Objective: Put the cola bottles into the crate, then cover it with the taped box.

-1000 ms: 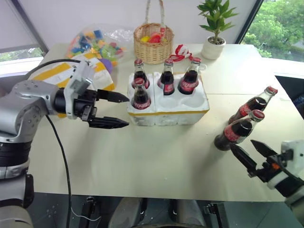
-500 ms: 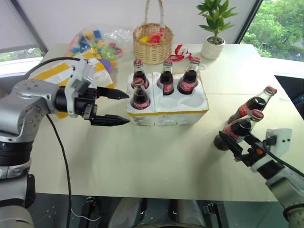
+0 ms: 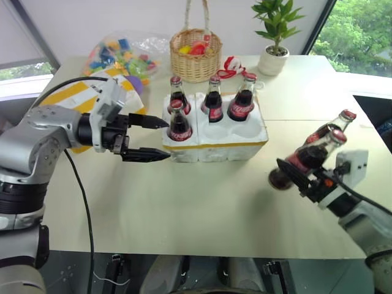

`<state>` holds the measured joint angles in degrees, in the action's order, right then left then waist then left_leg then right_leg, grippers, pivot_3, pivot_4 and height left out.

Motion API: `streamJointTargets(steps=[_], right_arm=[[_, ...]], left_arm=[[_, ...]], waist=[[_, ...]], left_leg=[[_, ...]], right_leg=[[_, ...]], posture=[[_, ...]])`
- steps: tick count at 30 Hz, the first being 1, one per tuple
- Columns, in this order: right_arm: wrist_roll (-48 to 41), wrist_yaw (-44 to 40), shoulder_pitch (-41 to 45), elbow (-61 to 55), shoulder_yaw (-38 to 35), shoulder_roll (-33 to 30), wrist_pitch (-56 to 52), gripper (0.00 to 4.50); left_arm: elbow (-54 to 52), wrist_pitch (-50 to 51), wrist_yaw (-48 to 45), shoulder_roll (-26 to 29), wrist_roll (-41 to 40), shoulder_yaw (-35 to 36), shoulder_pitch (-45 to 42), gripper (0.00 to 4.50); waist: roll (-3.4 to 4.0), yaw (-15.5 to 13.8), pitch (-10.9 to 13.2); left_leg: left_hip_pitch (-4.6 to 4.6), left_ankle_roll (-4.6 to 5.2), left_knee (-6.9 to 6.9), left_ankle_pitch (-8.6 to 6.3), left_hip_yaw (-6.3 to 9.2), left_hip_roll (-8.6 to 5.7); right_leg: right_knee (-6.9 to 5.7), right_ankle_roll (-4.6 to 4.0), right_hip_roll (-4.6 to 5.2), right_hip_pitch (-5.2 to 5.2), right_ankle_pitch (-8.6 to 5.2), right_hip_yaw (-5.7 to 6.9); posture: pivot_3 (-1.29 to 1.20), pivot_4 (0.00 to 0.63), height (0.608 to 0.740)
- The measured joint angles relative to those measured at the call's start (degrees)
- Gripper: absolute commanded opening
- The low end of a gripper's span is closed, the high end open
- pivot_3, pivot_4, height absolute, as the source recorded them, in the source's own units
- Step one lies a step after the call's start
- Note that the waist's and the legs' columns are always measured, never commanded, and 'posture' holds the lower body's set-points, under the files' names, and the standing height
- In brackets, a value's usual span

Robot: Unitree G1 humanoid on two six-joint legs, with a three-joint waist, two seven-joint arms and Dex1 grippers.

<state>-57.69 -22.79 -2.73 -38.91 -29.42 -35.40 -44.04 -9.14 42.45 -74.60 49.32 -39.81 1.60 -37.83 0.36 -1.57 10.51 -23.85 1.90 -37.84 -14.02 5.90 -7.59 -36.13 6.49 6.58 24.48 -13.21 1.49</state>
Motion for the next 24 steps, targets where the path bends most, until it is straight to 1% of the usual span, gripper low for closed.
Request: streamJointTargets(steps=[1,3,5,7,9,11,13,15,18,24], right_arm=[[-1.75,0.05,2.29,-0.59,0.05,-1.18,-0.31,2.87],[-6.44,0.71,11.14,-0.84,2.58,-4.23,-1.51,2.87],[-8.61,1.18,17.25,-0.6,5.37,-5.17,-1.82,2.87],[-6.48,0.97,23.68,2.76,11.04,-4.83,-1.84,2.87],[0.44,1.15,33.39,11.25,18.94,-1.68,-1.25,2.87],[5.95,1.61,38.58,18.36,22.99,0.78,0.16,2.87],[11.21,0.82,41.62,24.45,26.54,2.75,2.06,2.87],[15.6,-1.11,42.54,29.03,29.72,4.36,3.81,2.87],[18.83,-3.45,43.13,33.49,32.39,6.67,4.4,2.87],[20.39,-9.25,43.43,32.43,34.05,7.53,3.34,2.87]], left_arm=[[-0.05,0.03,0.11,-0.09,-0.26,0.0,0.0,4.5],[-0.05,0.41,0.55,-0.12,-0.68,0.17,0.24,4.5],[-0.15,0.58,1.11,-0.35,-0.84,0.32,0.46,4.5],[-0.17,0.83,1.82,-0.58,-0.94,0.87,1.21,4.5],[-0.33,1.06,2.88,-0.91,-1.35,1.31,1.6,4.5],[-1.07,1.07,3.7,-1.1,-1.95,1.5,1.72,4.5],[-1.36,1.1,4.31,-0.9,-2.18,2.16,1.94,4.5],[-1.86,1.27,5.05,-0.7,-2.53,2.76,2.25,4.5],[-2.79,1.88,6.18,-0.6,-2.99,3.79,2.81,4.5],[-4.19,2.15,7.86,-0.39,-3.37,4.26,3.92,4.5]], waist=[[0.0,0.04,0.0],[-0.03,0.37,0.01],[-0.16,0.64,-0.01],[-0.2,0.88,0.0],[-0.23,1.41,0.02],[-0.23,1.31,0.02],[-0.23,0.97,0.02],[-0.23,0.85,0.02],[-0.22,1.17,0.03],[-0.22,1.34,0.03]], left_leg=[[0.0,0.0,0.0,0.0,0.0,0.0],[0.0,0.0,0.0,0.0,0.0,0.02],[-0.01,0.0,0.04,0.0,0.04,0.03],[-0.05,0.02,0.04,0.0,0.03,-0.01],[-0.09,0.02,-0.03,0.01,-0.02,-0.03],[-0.11,0.01,-0.03,0.01,-0.01,-0.03],[-0.14,-0.32,0.05,0.21,0.0,-0.03],[-0.26,-0.35,0.08,0.23,0.02,-0.04],[-0.56,-0.34,0.03,0.23,0.01,-0.12],[-0.59,-0.4,0.03,0.26,0.02,-0.11]], right_leg=[[0.01,0.0,0.0,0.0,0.0,0.0],[0.02,-0.01,0.0,0.0,-0.01,0.01],[0.02,-0.02,0.01,-0.02,-0.01,0.06],[0.05,-0.01,0.05,0.01,0.0,0.07],[0.03,-0.01,0.07,0.05,0.01,0.05],[-0.01,-0.01,0.05,0.08,0.01,0.06],[-0.02,-0.02,0.02,0.15,0.01,0.06],[-0.03,-0.03,0.01,0.27,0.02,0.06],[-0.05,-0.04,0.06,0.56,0.05,0.02],[-0.09,-0.06,0.03,0.62,0.06,0.02]], posture=[[0.0,0.15,0.732],[0.0,0.15,0.732],[0.0,0.15,0.732],[0.0,0.15,0.732],[0.0,0.15,0.732],[0.0,0.15,0.732],[0.0,0.15,0.732],[0.0,0.15,0.732],[0.0,0.15,0.732],[0.0,0.15,0.732]])
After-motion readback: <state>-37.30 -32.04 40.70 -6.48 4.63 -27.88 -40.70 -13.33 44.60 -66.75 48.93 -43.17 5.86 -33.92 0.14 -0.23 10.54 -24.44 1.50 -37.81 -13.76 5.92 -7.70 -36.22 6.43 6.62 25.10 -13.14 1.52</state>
